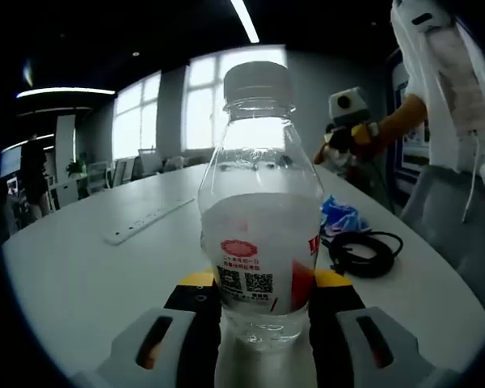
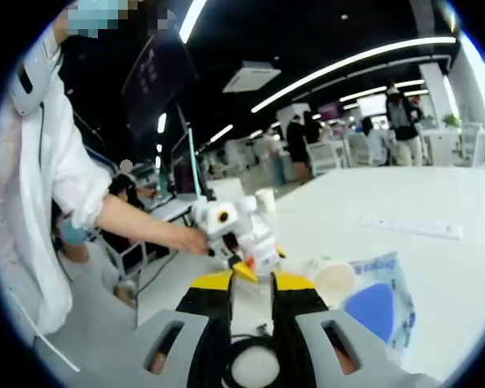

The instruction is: Arrange the tabletop items into an orderly group along one side of the table until the central work area is clear of visible clutter.

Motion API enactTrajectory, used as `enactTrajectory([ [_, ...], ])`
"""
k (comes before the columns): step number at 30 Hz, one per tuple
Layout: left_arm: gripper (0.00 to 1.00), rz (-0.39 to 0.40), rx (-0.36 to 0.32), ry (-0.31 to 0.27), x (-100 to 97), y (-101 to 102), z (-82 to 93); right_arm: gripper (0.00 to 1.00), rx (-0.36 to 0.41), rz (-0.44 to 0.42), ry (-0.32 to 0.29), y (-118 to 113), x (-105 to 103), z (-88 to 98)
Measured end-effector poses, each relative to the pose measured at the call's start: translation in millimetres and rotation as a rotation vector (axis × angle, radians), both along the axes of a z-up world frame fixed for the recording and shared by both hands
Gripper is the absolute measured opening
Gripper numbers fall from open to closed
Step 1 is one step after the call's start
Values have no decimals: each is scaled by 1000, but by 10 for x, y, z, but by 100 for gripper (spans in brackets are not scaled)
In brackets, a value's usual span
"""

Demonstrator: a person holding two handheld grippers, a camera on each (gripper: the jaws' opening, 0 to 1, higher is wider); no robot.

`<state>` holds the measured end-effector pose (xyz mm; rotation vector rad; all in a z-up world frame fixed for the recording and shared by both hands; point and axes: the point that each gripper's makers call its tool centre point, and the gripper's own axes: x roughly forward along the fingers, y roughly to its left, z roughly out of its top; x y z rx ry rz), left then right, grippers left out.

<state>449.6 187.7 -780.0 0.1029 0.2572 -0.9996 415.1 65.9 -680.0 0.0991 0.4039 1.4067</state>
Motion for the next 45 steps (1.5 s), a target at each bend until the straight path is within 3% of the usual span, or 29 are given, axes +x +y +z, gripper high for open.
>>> enactTrajectory([
  [25,41,33,21,3,-19,21,-18,15,-22,-17,9,-22,-17,-54],
  [33,56,94,-51,-22,62,107,251,21,-18,-29,12,4,-13,-50],
  [40,64,106,-41,-44,32,135,447,22,-11,-33,18,14,-37,-24],
  [45,67,103,-7,-39,-51,124,491,23,-2,-46,20,-20,-49,27],
])
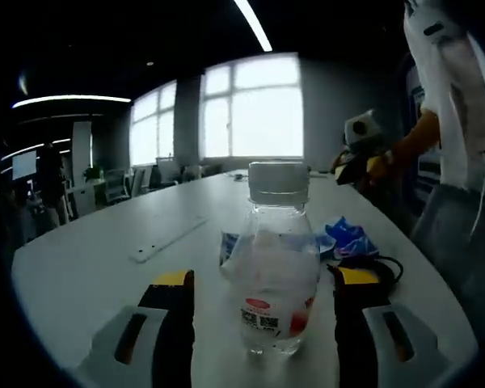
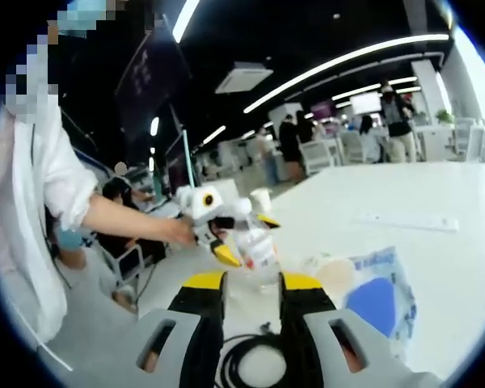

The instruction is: Arrange the tabletop items into an orderly group along one side of the table until the central work area is clear of visible clutter.

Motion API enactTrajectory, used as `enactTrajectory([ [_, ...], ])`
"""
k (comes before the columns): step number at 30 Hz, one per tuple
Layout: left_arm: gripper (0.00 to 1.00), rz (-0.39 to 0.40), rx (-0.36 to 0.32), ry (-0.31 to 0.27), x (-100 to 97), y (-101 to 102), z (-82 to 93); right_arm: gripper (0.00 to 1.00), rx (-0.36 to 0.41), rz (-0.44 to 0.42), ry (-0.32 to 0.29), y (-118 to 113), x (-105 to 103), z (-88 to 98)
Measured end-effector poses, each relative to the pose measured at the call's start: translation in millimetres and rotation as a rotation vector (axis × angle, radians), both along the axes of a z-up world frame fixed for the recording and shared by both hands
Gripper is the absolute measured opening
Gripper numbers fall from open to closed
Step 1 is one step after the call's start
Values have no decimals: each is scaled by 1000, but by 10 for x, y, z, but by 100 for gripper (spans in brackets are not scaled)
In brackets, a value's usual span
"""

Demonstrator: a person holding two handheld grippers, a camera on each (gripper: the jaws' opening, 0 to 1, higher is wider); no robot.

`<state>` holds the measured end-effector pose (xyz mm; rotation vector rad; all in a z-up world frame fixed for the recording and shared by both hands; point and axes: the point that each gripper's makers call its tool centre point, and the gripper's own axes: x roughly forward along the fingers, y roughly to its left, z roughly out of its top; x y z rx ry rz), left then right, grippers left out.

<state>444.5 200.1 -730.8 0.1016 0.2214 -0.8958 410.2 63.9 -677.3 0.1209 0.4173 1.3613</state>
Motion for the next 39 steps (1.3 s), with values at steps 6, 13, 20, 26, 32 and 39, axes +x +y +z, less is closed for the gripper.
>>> enactTrajectory([
  [6,70,37,31,3,-63,49,84,24,7,-9,-3,-60,-19,56],
  [13,70,71,65,17,-125,127,150,25,35,-33,-3,-107,-19,169],
  [20,68,89,92,30,-241,136,240,25,68,-49,0,-150,-21,277],
  [26,68,114,90,40,-344,95,337,25,73,-50,3,-190,-59,307],
  [32,69,134,95,48,-437,66,384,25,79,-54,3,-253,-89,338],
  [39,69,195,101,59,-572,95,431,25,77,-52,-3,-338,-129,371],
])
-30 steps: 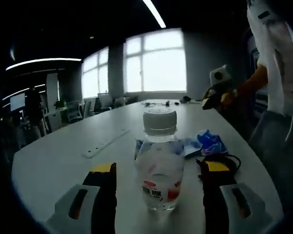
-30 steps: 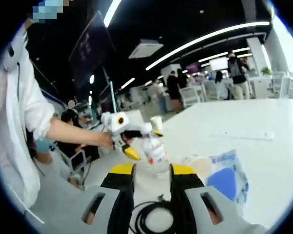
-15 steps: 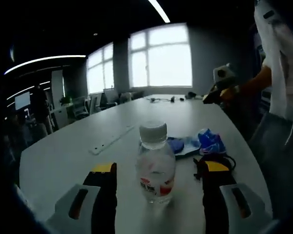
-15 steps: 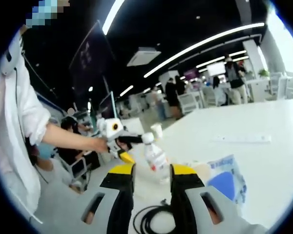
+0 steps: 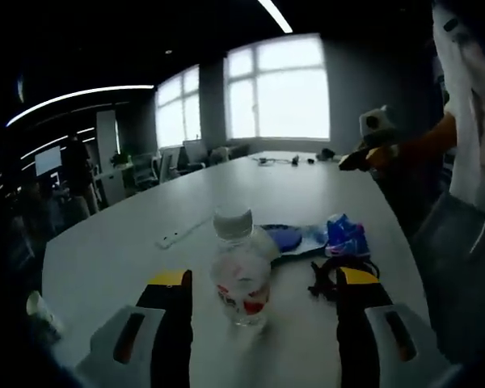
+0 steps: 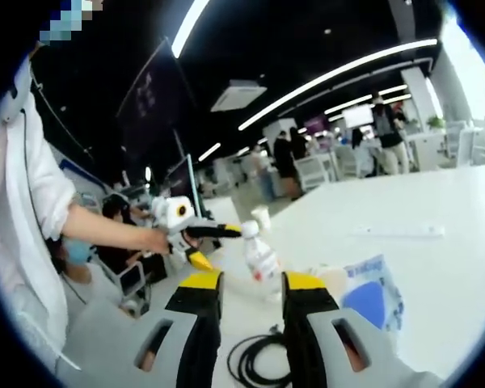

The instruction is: Arrange the tabletop items into an orderly group along one side of the table until the central work area is clear of visible clutter.

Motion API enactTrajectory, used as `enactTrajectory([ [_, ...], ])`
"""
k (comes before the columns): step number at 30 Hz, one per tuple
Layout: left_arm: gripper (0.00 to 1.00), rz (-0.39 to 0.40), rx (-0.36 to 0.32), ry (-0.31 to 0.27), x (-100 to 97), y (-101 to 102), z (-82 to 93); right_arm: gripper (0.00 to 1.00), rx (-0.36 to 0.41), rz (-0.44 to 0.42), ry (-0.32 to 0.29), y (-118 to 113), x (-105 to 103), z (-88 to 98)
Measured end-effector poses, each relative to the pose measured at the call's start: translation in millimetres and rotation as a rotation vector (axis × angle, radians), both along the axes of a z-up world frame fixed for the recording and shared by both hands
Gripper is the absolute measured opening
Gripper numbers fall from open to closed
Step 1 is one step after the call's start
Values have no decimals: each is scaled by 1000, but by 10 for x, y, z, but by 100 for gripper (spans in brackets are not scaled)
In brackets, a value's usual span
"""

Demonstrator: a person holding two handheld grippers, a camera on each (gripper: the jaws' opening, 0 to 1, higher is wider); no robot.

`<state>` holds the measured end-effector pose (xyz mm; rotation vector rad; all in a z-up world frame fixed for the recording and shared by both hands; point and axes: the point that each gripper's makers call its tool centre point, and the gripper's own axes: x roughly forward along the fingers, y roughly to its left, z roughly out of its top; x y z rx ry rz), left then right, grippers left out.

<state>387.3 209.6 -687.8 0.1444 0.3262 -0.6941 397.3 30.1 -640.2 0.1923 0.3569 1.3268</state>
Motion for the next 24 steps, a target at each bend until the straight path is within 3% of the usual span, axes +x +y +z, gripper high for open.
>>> enactTrajectory([
  [10,69,81,-27,-13,-238,-74,108,26,-8,6,-4,-67,-45,-8],
  [24,69,111,-11,-5,-624,-302,146,28,-32,21,-13,-134,-113,-43],
])
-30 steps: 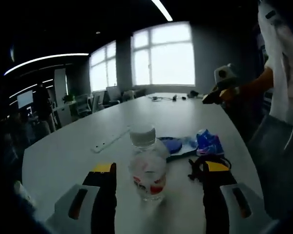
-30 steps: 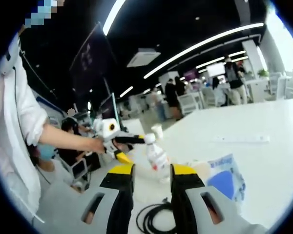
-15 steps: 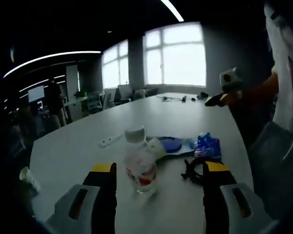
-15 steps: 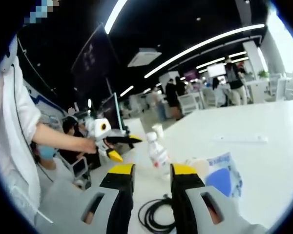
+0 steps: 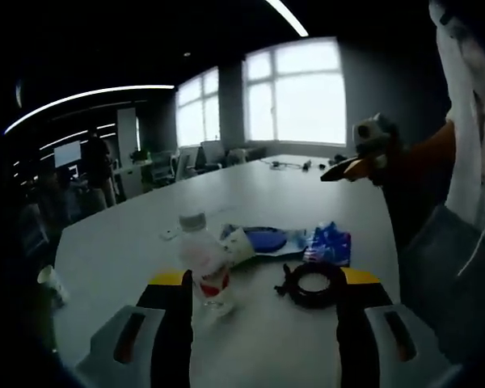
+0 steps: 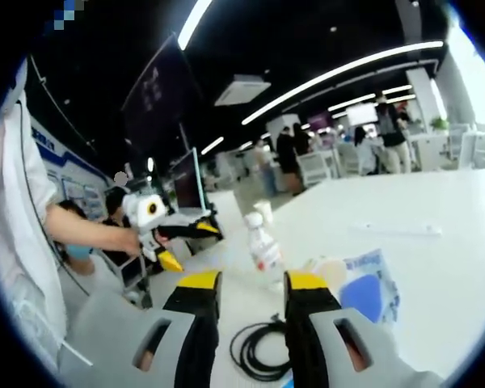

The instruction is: Arrange the tabletop items into an orderly group along one side of the table until the central work area is clear of visible clutter.

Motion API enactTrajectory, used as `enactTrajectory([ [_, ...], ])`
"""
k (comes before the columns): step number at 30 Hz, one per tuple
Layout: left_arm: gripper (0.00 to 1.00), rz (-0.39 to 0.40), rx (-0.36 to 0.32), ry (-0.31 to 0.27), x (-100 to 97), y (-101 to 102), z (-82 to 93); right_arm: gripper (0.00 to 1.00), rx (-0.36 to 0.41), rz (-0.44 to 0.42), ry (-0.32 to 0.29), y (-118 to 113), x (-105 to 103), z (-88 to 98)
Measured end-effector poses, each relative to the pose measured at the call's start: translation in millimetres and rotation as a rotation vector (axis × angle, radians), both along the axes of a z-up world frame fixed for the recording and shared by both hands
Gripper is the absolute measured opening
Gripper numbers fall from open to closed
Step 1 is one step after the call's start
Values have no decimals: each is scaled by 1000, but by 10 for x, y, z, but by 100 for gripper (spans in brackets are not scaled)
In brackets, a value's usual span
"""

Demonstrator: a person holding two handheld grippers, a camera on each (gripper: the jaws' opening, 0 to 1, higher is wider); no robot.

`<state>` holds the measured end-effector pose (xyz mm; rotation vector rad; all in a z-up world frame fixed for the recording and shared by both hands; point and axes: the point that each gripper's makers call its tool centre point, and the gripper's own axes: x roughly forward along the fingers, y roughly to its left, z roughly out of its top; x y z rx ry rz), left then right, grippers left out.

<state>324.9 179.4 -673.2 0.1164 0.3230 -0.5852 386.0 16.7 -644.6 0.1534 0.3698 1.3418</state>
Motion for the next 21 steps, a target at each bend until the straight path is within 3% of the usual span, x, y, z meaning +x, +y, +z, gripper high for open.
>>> enactTrajectory([
  [13,71,54,-27,11,-252,-179,21,29,-25,-1,1,-15,19,-81],
  [21,70,74,-47,13,-264,-181,23,29,-33,9,3,25,26,-99],
])
